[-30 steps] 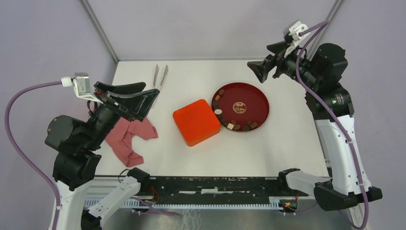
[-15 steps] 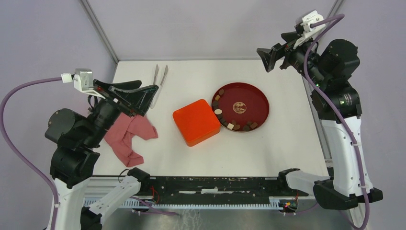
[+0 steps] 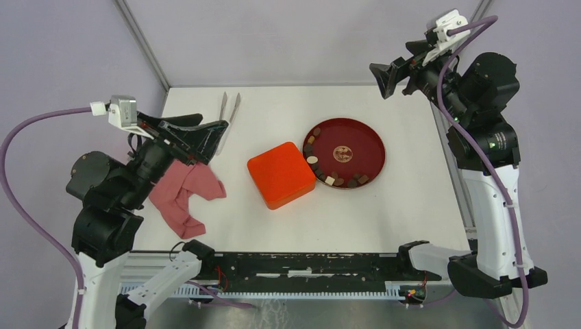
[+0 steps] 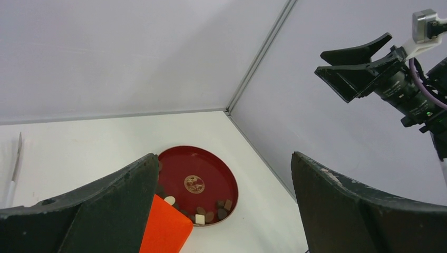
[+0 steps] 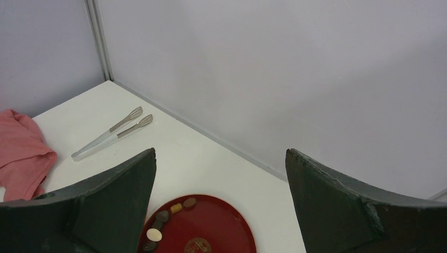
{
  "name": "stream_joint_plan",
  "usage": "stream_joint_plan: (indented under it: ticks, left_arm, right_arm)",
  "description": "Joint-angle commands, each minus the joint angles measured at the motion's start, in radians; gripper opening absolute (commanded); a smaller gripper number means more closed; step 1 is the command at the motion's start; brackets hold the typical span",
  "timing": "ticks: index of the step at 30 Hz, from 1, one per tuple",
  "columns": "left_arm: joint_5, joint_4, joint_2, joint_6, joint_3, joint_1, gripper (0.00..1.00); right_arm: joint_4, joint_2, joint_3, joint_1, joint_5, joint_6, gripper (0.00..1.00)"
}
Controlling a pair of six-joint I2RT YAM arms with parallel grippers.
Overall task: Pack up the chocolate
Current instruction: Reset both arms
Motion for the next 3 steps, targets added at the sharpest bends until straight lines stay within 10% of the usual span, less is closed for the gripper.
stream_joint_plan:
  ticks: [1, 3]
  left_arm:
    - [-0.033, -0.029, 0.025, 0.077, 0.036, 0.001, 1.00]
    - [-0.033, -0.030, 0.024, 0.079, 0.034, 0.001, 1.00]
  right_arm:
    - [0.002, 0.003, 0.022, -0.002, 0.008, -0.018, 0.98]
    - [0.004, 0.003, 0.015, -0.002, -0.008, -0.017, 0.98]
